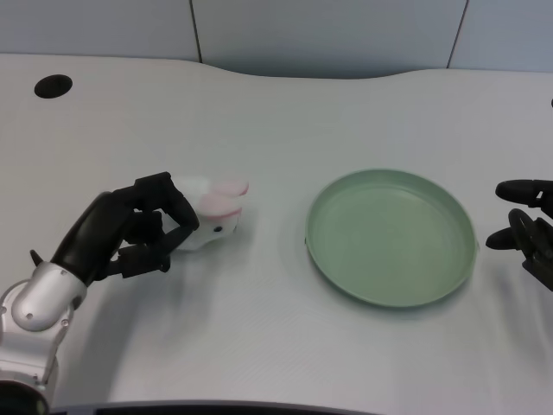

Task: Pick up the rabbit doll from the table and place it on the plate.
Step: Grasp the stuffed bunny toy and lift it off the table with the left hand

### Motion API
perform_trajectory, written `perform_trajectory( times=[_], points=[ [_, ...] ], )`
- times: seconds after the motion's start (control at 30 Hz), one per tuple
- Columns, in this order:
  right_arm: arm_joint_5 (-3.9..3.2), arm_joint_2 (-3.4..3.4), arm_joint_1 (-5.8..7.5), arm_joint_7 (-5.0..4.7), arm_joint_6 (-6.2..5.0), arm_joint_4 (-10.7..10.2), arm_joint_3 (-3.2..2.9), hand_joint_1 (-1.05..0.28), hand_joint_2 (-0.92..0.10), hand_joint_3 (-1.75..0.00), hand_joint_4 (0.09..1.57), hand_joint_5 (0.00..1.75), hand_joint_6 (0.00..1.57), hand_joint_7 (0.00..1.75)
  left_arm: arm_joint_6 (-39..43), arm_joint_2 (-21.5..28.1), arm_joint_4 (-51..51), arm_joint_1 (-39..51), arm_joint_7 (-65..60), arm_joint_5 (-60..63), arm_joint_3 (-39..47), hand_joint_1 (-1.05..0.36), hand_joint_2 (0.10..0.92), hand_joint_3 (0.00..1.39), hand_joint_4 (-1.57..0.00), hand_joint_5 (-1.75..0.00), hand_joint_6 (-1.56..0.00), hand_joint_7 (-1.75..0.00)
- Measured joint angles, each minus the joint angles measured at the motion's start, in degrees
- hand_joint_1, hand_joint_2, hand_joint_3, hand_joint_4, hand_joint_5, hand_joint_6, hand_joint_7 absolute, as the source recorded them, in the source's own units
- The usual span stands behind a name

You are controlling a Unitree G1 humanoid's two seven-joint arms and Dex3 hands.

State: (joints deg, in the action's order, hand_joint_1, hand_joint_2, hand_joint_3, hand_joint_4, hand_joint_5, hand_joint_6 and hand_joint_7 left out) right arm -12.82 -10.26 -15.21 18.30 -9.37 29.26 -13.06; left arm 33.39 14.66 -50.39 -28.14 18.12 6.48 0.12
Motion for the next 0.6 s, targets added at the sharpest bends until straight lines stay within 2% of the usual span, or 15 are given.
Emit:
perform_trajectory(
  times=[0.07, 0.2, 0.3, 0.37, 0.4, 0.47, 0.53, 0.6],
  points=[
    [0.00, 0.01, 0.02, 0.01, -0.04, -0.05, 0.01, -0.29, -0.92, -0.49, 0.31, 1.43, 0.35, 1.01, 2.17, 0.85, 1.22, -0.07, -2.61, 2.49, -0.81, -0.52, 0.921, 0.34, -0.53, -1.64, -0.50, -1.20],
    [-0.01, 0.10, 0.07, 0.01, -0.21, -0.23, 0.11, -0.30, -0.92, -0.48, 0.32, 1.43, 0.35, 1.00, 6.40, 3.49, 3.45, -0.68, -10.42, 10.03, -2.95, -0.55, 0.921, 0.19, -0.47, -1.34, -0.49, -0.85],
    [0.06, 0.14, 0.09, 0.00, -1.19, 0.08, 0.11, -0.31, -0.92, -0.48, 0.32, 1.42, 0.34, 1.00, 8.09, 6.29, 5.11, -1.62, -17.55, 17.82, -5.23, -0.62, 0.921, 0.12, -0.27, -1.26, -0.41, -0.63],
    [0.41, 0.15, 0.09, -0.27, -1.38, 0.30, 0.14, -0.31, -0.92, -0.48, 0.32, 1.42, 0.34, 1.00, 8.48, 7.78, 5.90, -2.28, -20.88, 20.81, -6.39, -0.64, 0.920, 0.10, -0.18, -1.22, -0.38, -0.55],
    [0.76, 0.15, 0.09, -0.35, -1.38, 0.31, 0.17, -0.31, -0.92, -0.48, 0.31, 1.41, 0.34, 0.99, 8.70, 8.38, 6.07, -2.65, -22.32, 22.11, -6.81, -0.65, 0.920, 0.08, -0.12, -1.16, -0.35, -0.50],
    [0.86, 0.17, 0.09, -0.37, -1.33, 0.26, 0.26, -0.30, -0.92, -0.48, 0.31, 1.41, 0.33, 0.99, 9.44, 9.43, 6.26, -3.32, -24.33, 24.39, -7.80, -0.71, 0.921, 0.06, -0.03, -1.00, -0.27, -0.40],
    [0.90, 0.23, 0.10, -0.44, -1.29, 0.14, 0.35, -0.30, -0.92, -0.48, 0.31, 1.41, 0.33, 0.99, 9.76, 10.53, 6.84, -3.96, -25.10, 26.41, -9.02, -0.76, 0.921, 0.07, -0.01, -0.80, -0.22, -0.32],
    [1.02, 0.28, 0.10, -0.75, -1.26, 0.08, 0.42, -0.30, -0.92, -0.48, 0.31, 1.41, 0.33, 0.98, 9.80, 11.21, 7.67, -4.61, -25.42, 27.21, -9.72, -0.77, 0.921, 0.07, 0.00, -0.73, -0.21, -0.29]
  ],
)
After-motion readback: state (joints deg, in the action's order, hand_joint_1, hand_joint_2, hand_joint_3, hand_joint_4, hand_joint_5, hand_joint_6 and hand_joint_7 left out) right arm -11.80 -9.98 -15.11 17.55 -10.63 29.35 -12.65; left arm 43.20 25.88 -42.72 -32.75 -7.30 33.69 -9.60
